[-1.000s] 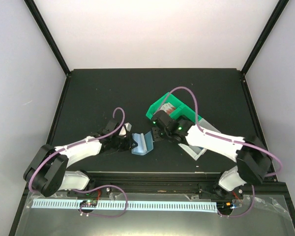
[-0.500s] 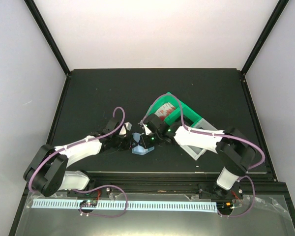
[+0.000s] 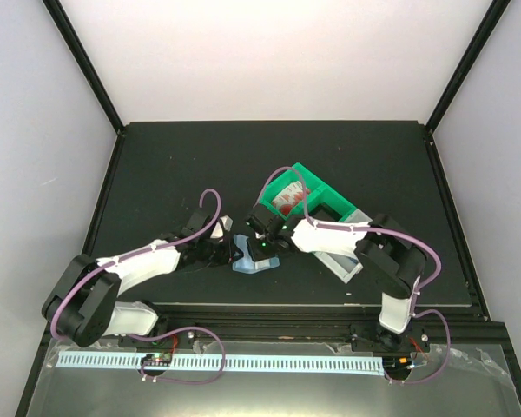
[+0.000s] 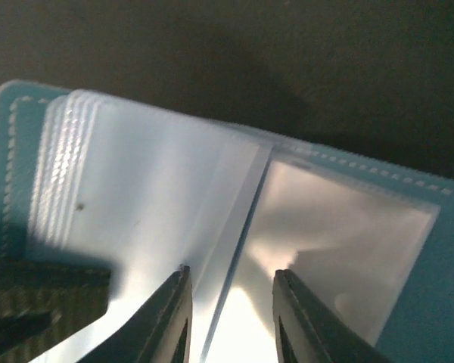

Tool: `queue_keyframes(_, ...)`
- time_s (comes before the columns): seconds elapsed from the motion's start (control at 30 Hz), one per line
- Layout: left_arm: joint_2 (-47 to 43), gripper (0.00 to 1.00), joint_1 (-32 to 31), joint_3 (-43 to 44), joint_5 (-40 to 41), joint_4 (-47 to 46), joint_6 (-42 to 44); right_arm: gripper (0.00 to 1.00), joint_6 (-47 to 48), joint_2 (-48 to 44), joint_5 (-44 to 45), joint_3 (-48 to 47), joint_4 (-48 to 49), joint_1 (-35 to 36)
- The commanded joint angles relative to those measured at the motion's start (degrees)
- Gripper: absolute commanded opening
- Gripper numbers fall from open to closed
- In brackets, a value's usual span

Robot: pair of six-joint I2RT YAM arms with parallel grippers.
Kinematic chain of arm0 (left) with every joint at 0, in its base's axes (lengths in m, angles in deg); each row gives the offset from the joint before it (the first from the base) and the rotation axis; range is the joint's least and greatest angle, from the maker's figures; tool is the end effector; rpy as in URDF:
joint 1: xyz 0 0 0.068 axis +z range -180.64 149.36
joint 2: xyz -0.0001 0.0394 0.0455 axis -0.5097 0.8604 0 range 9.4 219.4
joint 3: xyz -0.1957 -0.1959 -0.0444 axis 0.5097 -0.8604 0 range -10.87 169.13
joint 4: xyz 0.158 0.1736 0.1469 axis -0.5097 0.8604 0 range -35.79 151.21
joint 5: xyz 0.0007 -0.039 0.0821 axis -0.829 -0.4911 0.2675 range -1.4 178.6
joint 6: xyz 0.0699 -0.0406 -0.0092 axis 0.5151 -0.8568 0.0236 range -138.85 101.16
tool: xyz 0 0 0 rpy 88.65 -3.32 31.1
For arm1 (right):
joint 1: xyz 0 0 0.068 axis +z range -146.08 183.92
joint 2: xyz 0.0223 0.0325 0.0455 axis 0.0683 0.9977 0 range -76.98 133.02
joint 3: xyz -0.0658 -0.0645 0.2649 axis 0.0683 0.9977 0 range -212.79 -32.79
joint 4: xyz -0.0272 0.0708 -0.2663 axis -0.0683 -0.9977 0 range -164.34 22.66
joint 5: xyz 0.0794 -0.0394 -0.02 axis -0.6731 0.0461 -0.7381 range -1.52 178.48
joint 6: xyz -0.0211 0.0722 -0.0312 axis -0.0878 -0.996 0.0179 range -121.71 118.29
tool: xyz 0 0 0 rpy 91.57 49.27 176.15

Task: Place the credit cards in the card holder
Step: Open the card holder at the center of the board.

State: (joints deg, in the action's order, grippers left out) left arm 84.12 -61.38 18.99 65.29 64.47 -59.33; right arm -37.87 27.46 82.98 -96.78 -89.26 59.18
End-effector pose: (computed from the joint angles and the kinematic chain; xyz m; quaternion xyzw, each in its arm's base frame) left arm 0.2053 -0.1545 0.1201 -0.0191 0.9361 -0.3277 0.1264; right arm 0.2181 0.3264 0.1250 -0.1722 0.9546 0.2033 0.1332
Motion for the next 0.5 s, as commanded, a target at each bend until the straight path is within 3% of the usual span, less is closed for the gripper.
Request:
queue_keyframes(0.0,1.07,0.11,0.08,0.42,1.83,-0.04,-0.18,0.38,0.0,2.78,7.17,-4.26,-3.9,1.39)
queue_keyframes(0.33,-1.84,0.33,0.23,-3.31,7.97,0.58,-4.31,0.7,-0.06,8.14,16.98,-8.92,-9.12,4.15)
queue_keyframes(0.47,-5.72,0.37,0.6,-4.91,9.42,0.94,-5.97,0.75,0.31,9.76,17.48,-8.95,-10.43,4.94)
